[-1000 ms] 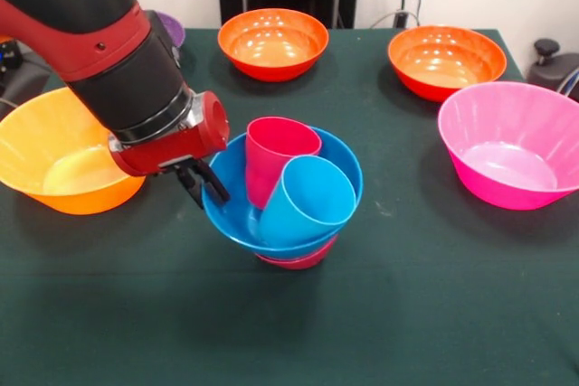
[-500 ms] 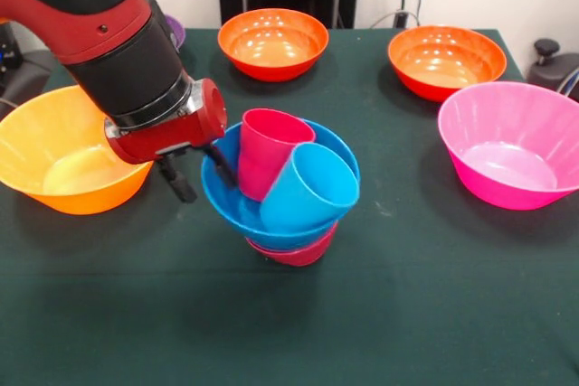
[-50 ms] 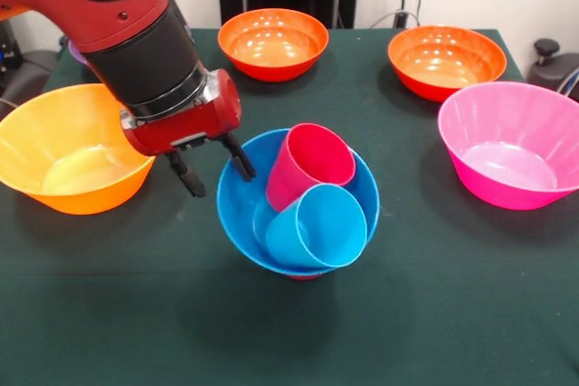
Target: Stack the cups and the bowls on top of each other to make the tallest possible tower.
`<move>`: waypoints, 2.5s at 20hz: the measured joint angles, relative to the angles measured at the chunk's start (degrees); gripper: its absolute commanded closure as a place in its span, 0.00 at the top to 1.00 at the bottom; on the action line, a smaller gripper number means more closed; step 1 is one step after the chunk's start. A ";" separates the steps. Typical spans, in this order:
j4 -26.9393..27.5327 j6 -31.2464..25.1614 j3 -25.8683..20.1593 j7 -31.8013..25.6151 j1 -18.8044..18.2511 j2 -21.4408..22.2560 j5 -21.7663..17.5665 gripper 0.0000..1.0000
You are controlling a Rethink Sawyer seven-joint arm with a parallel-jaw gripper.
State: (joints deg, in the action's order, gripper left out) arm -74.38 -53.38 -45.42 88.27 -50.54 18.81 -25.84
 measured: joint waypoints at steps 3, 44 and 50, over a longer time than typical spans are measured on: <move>-1.43 1.61 -0.12 0.00 -0.17 0.43 0.01 1.00; -3.55 8.48 -0.58 0.00 0.33 -4.93 -0.55 1.00; -3.57 8.48 -0.67 0.00 0.04 -5.17 -0.63 1.00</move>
State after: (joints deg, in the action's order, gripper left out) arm -77.95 -44.90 -46.09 88.27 -50.50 13.64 -26.47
